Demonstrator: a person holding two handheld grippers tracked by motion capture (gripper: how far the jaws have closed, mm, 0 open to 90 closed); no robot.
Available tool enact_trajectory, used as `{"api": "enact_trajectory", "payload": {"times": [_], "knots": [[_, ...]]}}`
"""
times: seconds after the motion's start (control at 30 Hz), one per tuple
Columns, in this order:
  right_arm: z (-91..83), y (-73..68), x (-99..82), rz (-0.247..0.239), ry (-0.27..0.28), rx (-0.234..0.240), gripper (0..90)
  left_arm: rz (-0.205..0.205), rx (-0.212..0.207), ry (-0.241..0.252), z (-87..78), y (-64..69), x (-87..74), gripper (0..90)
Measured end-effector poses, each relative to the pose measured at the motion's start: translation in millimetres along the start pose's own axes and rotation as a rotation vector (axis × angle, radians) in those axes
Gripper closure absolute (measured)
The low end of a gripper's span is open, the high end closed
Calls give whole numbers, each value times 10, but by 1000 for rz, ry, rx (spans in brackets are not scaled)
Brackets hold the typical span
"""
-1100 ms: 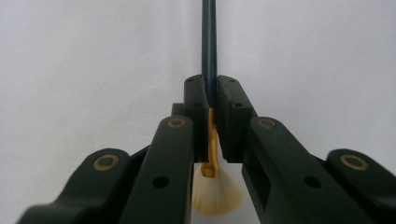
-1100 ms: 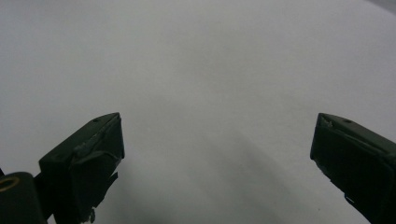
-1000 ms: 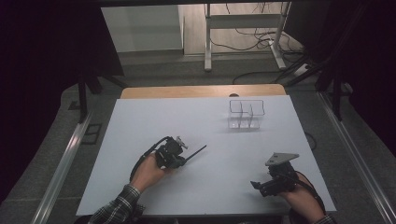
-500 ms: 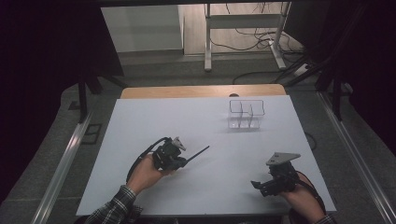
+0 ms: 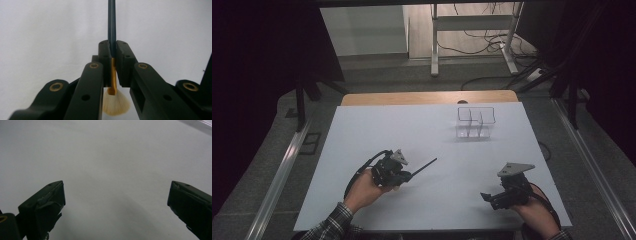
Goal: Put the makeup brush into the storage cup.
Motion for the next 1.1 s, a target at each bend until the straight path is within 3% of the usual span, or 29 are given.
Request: {"api": "enact_trajectory", "payload": {"times": [0.27, 0.57, 1.1], "knots": [[-21, 1, 33, 11, 22, 2, 7, 24, -16, 11, -24, 72, -23, 833], [-80, -21, 144, -1, 96, 8, 0, 39, -34, 29, -52, 201, -93, 833], [-73, -52, 172, -25, 93, 7, 0, 70, -48, 20, -16, 274, -91, 831]]}}
Point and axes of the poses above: each handheld gripper's, and its own axes: z roughly forward along the jaws, x roughly out of its top, y roughly to its right, the point moved 10 cm from there along z, roughly forward along the jaws, and after that the axes turned 11 degrees about -z, right-handed, at the moved point
